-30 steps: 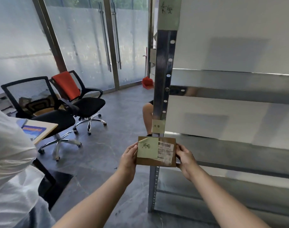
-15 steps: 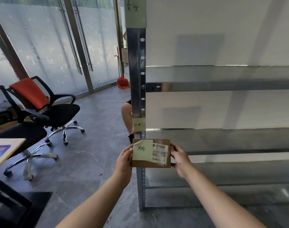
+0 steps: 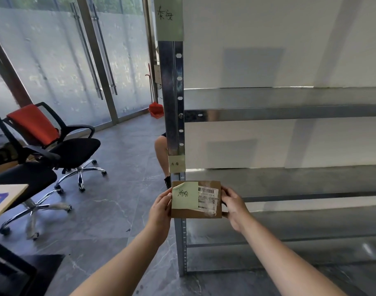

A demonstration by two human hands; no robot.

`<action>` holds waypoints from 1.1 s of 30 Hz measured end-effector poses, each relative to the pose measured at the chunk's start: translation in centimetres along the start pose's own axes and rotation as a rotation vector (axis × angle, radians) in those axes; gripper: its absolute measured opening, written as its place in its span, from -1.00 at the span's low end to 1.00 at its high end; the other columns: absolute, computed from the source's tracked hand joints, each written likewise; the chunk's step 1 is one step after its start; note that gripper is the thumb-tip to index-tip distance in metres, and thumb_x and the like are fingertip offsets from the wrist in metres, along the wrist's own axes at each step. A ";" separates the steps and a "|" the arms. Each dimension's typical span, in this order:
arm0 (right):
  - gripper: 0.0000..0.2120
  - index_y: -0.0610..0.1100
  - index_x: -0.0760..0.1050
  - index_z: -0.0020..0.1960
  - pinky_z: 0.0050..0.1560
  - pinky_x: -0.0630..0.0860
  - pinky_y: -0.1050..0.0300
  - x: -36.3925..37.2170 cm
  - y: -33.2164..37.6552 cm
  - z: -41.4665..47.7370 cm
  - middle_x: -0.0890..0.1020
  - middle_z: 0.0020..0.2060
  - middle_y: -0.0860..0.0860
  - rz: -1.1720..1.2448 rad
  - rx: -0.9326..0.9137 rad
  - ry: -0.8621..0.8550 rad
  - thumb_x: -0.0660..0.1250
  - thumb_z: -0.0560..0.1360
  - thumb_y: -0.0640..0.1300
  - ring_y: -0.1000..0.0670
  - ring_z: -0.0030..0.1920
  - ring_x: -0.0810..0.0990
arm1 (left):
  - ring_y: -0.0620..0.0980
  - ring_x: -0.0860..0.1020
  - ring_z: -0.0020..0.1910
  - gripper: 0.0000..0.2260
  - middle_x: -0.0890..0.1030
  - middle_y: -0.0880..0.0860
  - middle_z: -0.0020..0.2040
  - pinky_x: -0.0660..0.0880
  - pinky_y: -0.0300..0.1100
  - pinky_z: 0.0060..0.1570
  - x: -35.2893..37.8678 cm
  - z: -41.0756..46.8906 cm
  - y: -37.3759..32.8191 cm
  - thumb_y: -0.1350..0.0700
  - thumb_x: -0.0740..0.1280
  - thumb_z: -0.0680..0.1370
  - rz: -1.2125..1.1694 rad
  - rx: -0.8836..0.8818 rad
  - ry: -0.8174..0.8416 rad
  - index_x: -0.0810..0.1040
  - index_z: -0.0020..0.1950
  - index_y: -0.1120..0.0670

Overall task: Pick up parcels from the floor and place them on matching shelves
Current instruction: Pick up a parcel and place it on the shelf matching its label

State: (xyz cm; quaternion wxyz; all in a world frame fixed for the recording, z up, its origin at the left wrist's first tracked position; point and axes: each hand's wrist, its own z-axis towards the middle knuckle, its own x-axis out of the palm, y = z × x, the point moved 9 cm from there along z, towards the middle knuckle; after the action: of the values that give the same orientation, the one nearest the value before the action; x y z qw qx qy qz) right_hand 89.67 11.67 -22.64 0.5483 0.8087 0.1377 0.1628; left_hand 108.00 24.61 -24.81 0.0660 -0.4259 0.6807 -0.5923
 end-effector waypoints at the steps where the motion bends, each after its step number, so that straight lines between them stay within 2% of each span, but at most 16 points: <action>1: -0.79 0.04 0.54 0.12 0.00 0.53 -0.07 0.0 0.0 0.0 0.67 -0.05 -0.01 0.000 0.000 -0.001 0.16 0.66 -0.17 -0.02 0.00 0.58 | 0.12 0.61 0.10 -0.76 0.64 0.20 0.19 0.54 -0.08 -0.08 -0.1 0.0 0.0 0.17 0.18 0.67 0.005 0.002 0.003 0.53 0.29 0.11; 4: -0.78 0.05 0.52 0.12 -0.16 0.49 0.05 0.2 0.6 -0.3 0.66 -0.07 0.00 0.000 -0.011 0.003 0.14 0.66 -0.17 0.01 -0.03 0.58 | 0.14 0.61 0.13 -0.75 0.65 0.19 0.18 0.55 -0.03 -0.04 -0.3 0.2 -0.1 0.16 0.18 0.67 0.026 0.020 0.012 0.53 0.31 0.11; 6: -0.79 0.07 0.52 0.06 -0.19 0.49 0.06 0.3 1.0 -0.5 0.66 -0.08 0.00 -0.003 -0.015 0.007 0.14 0.66 -0.16 0.01 -0.04 0.58 | 0.16 0.61 0.11 -0.73 0.65 0.20 0.19 0.56 -0.01 -0.04 -0.3 0.5 -0.1 0.15 0.17 0.68 0.033 0.034 0.016 0.52 0.34 0.13; 10: -0.78 0.08 0.51 0.02 -0.15 0.52 0.03 -0.5 1.5 -0.5 0.66 -0.09 -0.02 -0.012 -0.012 0.002 0.14 0.66 -0.15 -0.02 -0.05 0.60 | 0.18 0.62 0.14 -0.73 0.65 0.21 0.20 0.57 -0.03 -0.05 0.7 1.0 0.3 0.14 0.14 0.69 0.036 0.031 0.029 0.52 0.32 0.12; 14: -0.80 0.04 0.52 0.11 -0.19 0.50 0.06 -2.1 2.1 0.0 0.67 -0.09 -0.04 -0.016 -0.027 -0.023 0.14 0.67 -0.15 -0.03 -0.06 0.60 | 0.25 0.57 0.25 -0.70 0.62 0.24 0.25 0.63 -0.06 -0.10 2.2 1.6 1.0 0.14 0.14 0.69 0.015 0.016 0.046 0.49 0.39 0.15; 18: -0.81 -0.01 0.48 0.16 -0.26 0.49 0.12 -3.8 3.1 0.7 0.65 -0.09 -0.03 -0.015 -0.035 -0.054 0.14 0.67 -0.19 -0.01 -0.14 0.60 | 0.20 0.60 0.16 -0.69 0.62 0.25 0.25 0.62 -0.06 -0.09 4.3 2.0 1.5 0.17 0.15 0.68 -0.010 0.002 0.061 0.48 0.40 0.16; 20: -0.82 -0.06 0.47 0.18 -0.30 0.47 0.15 -4.9 3.5 1.3 0.64 -0.10 -0.02 -0.022 -0.042 -0.077 0.13 0.67 -0.21 0.02 -0.18 0.60 | 0.22 0.59 0.19 -0.69 0.61 0.26 0.26 0.64 -0.07 -0.12 5.3 2.6 2.1 0.17 0.17 0.68 -0.033 -0.014 0.061 0.47 0.41 0.17; 24: -0.88 -0.07 0.47 0.10 -0.22 0.49 0.12 -6.9 4.0 2.7 0.63 -0.04 -0.06 -0.036 -0.024 -0.099 0.17 0.66 -0.18 0.00 -0.11 0.59 | 0.21 0.59 0.13 -0.68 0.59 0.30 0.27 0.67 -0.16 -0.26 7.2 4.2 3.0 0.18 0.17 0.68 -0.060 -0.035 0.046 0.45 0.41 0.22; 26: -0.89 -0.04 0.46 0.03 -0.15 0.51 0.07 -7.8 4.4 3.6 0.63 -0.03 -0.06 -0.039 -0.020 -0.100 0.17 0.66 -0.17 -0.01 -0.08 0.59 | 0.24 0.59 0.19 -0.69 0.61 0.29 0.25 0.68 -0.13 -0.19 8.1 4.9 3.4 0.17 0.17 0.68 -0.054 -0.037 0.054 0.48 0.40 0.21; 28: -0.89 -0.05 0.46 0.02 -0.14 0.53 0.04 -8.7 5.1 4.4 0.63 -0.04 -0.06 -0.043 -0.024 -0.103 0.17 0.65 -0.18 -0.01 -0.08 0.59 | 0.25 0.60 0.23 -0.69 0.64 0.26 0.23 0.66 -0.01 -0.01 9.2 5.7 3.5 0.14 0.17 0.68 -0.026 -0.029 0.081 0.51 0.38 0.16; 31: -0.91 -0.06 0.45 0.04 -0.18 0.53 0.06 -9.5 5.7 5.9 0.62 -0.01 -0.06 -0.050 -0.019 -0.099 0.18 0.65 -0.17 -0.02 -0.06 0.58 | 0.24 0.61 0.22 -0.69 0.65 0.23 0.23 0.53 0.20 0.25 10.2 7.3 4.0 0.09 0.20 0.67 0.017 -0.037 0.095 0.53 0.38 0.11; 33: -0.92 -0.08 0.46 0.07 -0.21 0.51 0.10 -10.0 6.0 6.9 0.62 0.02 -0.06 -0.055 -0.016 -0.093 0.19 0.65 -0.16 -0.01 -0.03 0.57 | 0.22 0.61 0.24 -0.69 0.64 0.22 0.25 0.48 0.20 0.32 10.7 8.3 4.5 0.08 0.18 0.68 0.032 -0.049 0.090 0.53 0.38 0.10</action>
State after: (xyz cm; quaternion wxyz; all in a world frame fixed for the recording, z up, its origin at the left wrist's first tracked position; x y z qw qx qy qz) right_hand 83.70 -0.36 -20.55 0.5648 0.8069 0.1330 0.1111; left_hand 103.97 11.03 -26.64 0.0343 -0.3892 0.7042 -0.5928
